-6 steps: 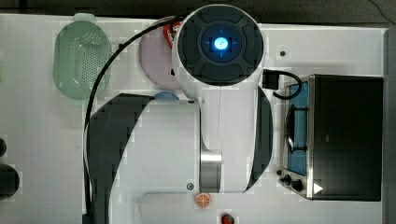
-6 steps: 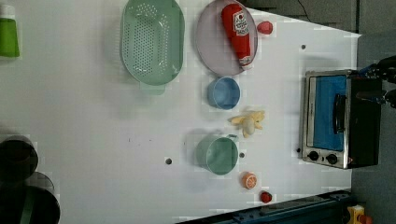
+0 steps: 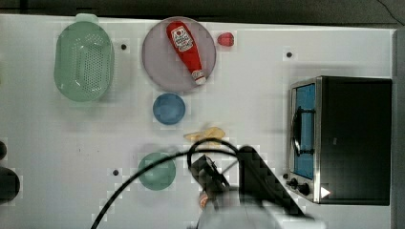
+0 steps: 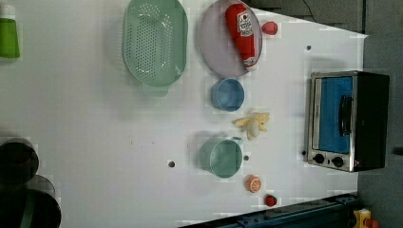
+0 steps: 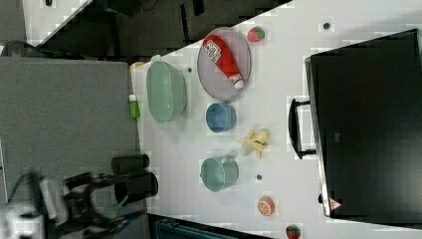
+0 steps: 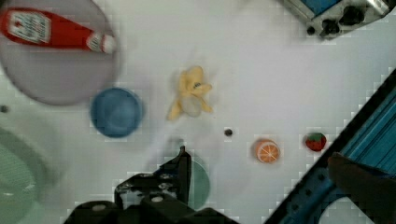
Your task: Pick banana from table and place on oven.
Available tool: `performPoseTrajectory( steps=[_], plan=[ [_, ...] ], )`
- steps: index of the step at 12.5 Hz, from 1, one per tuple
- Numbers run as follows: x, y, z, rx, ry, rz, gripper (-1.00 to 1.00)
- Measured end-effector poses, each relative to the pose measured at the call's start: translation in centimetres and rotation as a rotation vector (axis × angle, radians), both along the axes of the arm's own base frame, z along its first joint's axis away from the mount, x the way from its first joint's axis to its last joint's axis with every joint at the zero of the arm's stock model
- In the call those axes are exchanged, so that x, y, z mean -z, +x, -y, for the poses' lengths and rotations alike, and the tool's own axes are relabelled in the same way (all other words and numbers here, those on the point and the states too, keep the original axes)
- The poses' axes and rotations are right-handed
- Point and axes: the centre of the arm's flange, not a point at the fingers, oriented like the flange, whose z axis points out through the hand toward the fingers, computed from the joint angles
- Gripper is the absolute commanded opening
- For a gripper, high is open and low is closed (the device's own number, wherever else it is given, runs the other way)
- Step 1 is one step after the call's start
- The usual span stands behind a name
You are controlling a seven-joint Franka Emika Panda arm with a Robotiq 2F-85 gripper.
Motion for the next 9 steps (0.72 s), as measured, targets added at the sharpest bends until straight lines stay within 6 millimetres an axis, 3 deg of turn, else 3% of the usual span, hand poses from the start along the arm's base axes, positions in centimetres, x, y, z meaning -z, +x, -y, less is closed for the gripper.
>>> performPoseTrajectory(
  steps=[1,2,4,6,8,9],
  plan=[
    [-2.0,-0.6,-0.1,-0.002,0.001,0.047,1.00],
    [-2.8,-0.2,-0.5,-0.006,-0.002,0.080,1.00],
    [-0.6,2.8,-1.2,-0.022,-0.014,0.078,1.00],
    [5.2,7.1,-1.6,-0.039,-0.018,-0.012,1.00],
    [13.5,11.1,-1.7,-0.034,0.024,-0.093,1.00],
    [17.8,12.1,-1.7,-0.034,0.026,-0.150,1.00]
  ],
)
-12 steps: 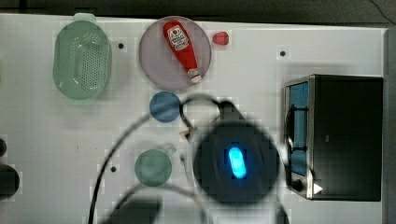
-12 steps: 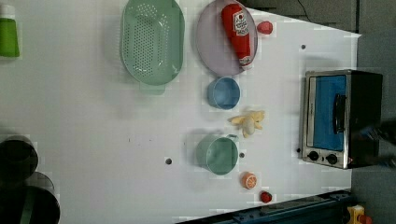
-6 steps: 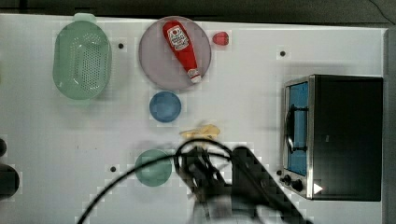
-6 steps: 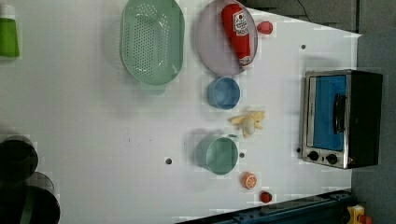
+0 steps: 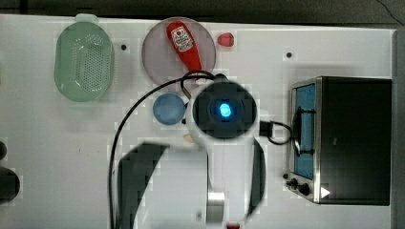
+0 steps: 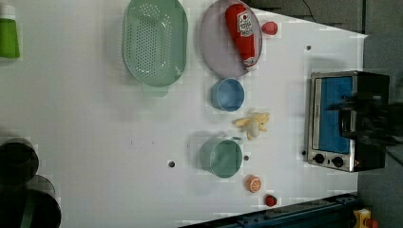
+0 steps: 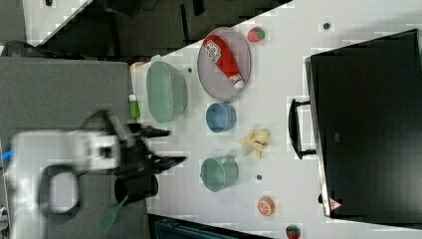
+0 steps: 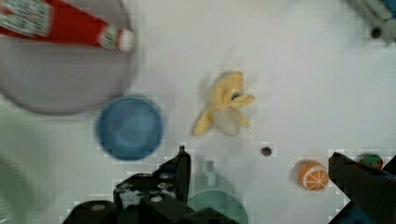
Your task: Pick banana from table and place on oven.
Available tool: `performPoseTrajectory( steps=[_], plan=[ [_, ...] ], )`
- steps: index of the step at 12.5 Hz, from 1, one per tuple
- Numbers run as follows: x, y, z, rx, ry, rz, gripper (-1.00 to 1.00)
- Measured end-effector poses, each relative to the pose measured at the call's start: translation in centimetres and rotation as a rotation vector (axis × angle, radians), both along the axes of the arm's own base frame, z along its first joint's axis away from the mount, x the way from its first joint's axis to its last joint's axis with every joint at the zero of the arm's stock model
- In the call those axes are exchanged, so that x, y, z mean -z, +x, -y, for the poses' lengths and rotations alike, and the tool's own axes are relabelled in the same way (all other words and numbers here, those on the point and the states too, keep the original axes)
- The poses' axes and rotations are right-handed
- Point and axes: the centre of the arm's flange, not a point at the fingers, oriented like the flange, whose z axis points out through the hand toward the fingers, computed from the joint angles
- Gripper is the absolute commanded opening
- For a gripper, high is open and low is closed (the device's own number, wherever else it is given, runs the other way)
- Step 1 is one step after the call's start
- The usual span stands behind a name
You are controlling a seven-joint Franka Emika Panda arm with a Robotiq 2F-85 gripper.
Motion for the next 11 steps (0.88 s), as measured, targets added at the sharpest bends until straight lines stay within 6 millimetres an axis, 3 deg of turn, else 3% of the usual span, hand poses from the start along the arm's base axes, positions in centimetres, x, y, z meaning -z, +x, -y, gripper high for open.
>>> performPoseTrajectory(
  steps=[2,4,6,9,11],
  plan=[
    [7.3,0.7,-0.3,-0.021,-0.018,-0.076,1.00],
    [13.1,-0.2,-0.6,-0.021,-0.007,-0.089,1.00],
    [15.9,-0.5,-0.8,-0.034,-0.012,-0.055,1.00],
    [17.9,0.0,-1.1,-0.008,-0.002,0.081,1.00],
    [20.8,-0.6,-1.1,0.033,0.005,0.066,1.00]
  ],
)
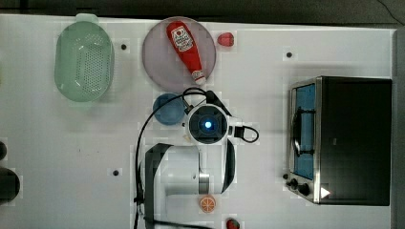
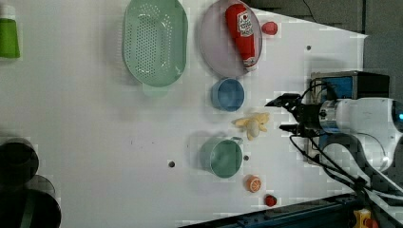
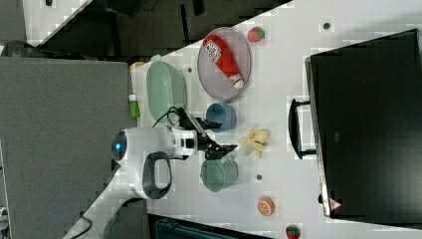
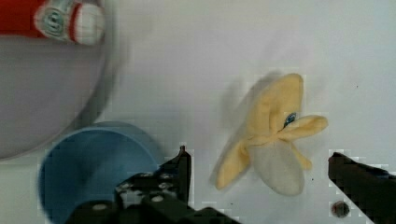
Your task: Pick banana from table and place on oven.
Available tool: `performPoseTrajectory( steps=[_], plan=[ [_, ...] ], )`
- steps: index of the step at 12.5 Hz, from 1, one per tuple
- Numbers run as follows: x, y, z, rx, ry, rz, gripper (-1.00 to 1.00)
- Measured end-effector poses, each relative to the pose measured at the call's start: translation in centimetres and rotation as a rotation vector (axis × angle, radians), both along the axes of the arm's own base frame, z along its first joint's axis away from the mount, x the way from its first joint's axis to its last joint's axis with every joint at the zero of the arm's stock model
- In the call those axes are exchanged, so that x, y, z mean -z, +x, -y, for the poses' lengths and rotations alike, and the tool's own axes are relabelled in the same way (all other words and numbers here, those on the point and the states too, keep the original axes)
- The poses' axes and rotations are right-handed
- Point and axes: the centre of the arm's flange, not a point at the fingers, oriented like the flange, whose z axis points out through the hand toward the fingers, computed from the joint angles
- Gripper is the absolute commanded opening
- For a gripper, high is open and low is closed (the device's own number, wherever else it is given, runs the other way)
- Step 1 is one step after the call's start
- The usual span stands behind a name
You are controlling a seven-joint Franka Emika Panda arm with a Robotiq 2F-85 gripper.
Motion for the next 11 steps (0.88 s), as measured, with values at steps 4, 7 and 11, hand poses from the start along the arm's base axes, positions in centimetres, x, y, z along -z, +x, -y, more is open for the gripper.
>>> performPoseTrajectory(
  steps=[4,7,11],
  plan=[
    [7.9,-1.5,-1.1,0.017,-0.005,-0.100,1.00],
    [12.1,-3.0,-2.0,0.003,-0.010,-0.160,0.69],
    [10.0,-1.8,-1.8,0.034,0.003,-0.097,-0.28]
  ],
)
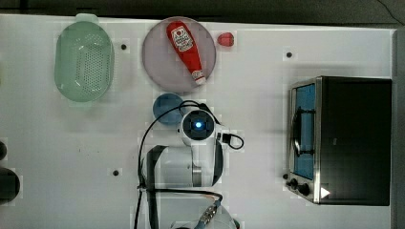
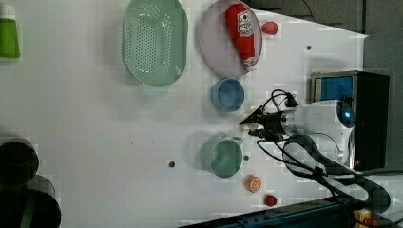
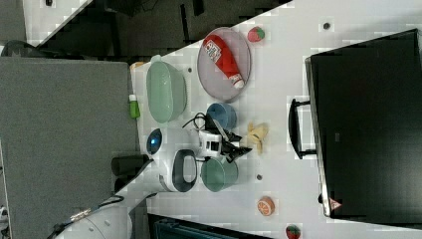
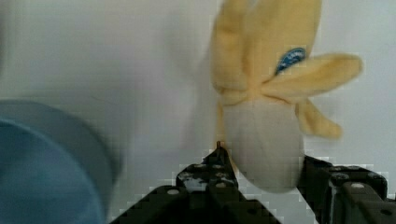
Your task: Pick banana from table and place on oven.
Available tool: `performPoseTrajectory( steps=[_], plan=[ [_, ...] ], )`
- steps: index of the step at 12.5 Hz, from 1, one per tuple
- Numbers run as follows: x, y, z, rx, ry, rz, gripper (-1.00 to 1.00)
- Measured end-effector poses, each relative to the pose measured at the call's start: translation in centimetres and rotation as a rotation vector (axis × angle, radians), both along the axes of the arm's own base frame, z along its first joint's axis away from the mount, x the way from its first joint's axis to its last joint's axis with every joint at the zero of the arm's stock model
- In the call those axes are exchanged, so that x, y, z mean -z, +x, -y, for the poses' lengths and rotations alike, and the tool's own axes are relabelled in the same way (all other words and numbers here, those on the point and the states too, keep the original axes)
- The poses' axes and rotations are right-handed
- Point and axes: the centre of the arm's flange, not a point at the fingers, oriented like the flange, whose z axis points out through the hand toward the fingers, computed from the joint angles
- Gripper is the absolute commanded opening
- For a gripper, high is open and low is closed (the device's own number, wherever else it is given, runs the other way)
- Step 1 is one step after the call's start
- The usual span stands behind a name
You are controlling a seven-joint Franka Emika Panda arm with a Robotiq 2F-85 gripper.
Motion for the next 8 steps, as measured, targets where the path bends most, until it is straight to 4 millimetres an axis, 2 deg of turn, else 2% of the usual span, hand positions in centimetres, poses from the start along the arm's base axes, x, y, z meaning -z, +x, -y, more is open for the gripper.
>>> performPoseTrajectory(
  steps=[1,2,6,8],
  plan=[
    [-0.8,0.6,-0.3,-0.004,0.002,0.022,-0.49],
    [-1.6,1.3,-0.3,-0.007,0.002,0.046,-0.61],
    [-3.4,2.0,-0.5,-0.025,-0.006,0.097,-0.61],
    [-6.7,2.1,-0.4,-0.024,-0.011,0.091,-0.61]
  ],
)
